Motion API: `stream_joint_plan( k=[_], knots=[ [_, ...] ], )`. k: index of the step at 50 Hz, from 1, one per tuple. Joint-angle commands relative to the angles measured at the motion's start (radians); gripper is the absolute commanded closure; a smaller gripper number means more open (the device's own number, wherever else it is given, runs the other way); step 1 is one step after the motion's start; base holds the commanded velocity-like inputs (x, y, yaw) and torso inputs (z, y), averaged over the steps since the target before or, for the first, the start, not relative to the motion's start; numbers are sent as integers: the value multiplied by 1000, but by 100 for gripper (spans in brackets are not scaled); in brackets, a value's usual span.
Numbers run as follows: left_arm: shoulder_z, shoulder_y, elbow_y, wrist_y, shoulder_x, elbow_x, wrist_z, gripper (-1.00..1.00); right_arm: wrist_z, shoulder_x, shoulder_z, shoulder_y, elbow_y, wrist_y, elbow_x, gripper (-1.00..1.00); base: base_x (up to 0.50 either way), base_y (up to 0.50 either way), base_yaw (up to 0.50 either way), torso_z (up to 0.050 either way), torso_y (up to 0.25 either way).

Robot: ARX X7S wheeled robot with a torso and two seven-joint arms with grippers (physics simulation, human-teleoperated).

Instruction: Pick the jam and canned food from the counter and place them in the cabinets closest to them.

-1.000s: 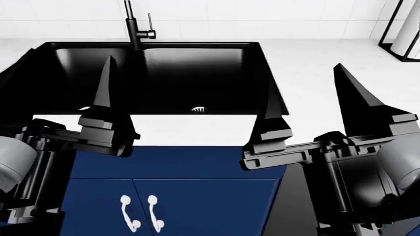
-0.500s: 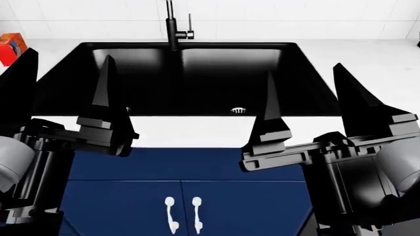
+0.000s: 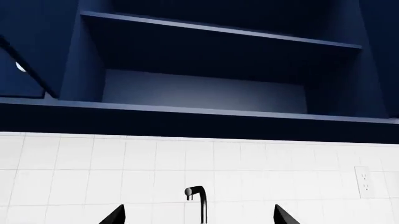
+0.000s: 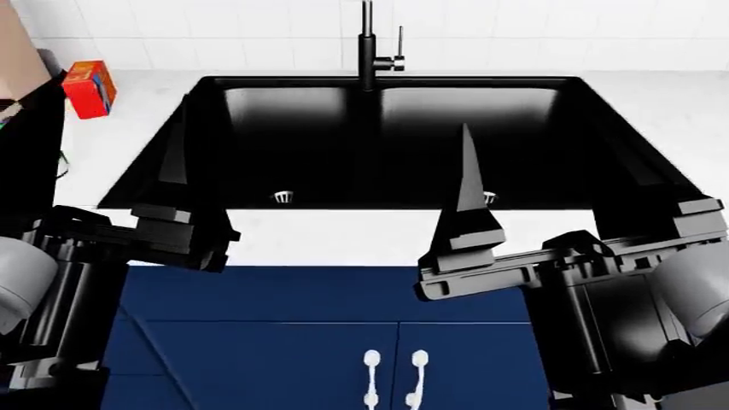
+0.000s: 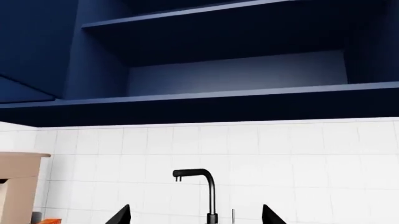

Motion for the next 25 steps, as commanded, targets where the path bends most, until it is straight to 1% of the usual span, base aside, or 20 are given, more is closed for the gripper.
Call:
stream_joint_plan(
  k=[1,25],
  knots=[
    [10,0,-1,12,-13,-6,-14,-100,1,8,-10,2,3,-14,-2,-100,53,500,0,0,0],
    [24,-2,-3,30,-42,-26,-42,-100,19,15,-29,21,1,-17,7,-100,55,500,0,0,0]
  ],
)
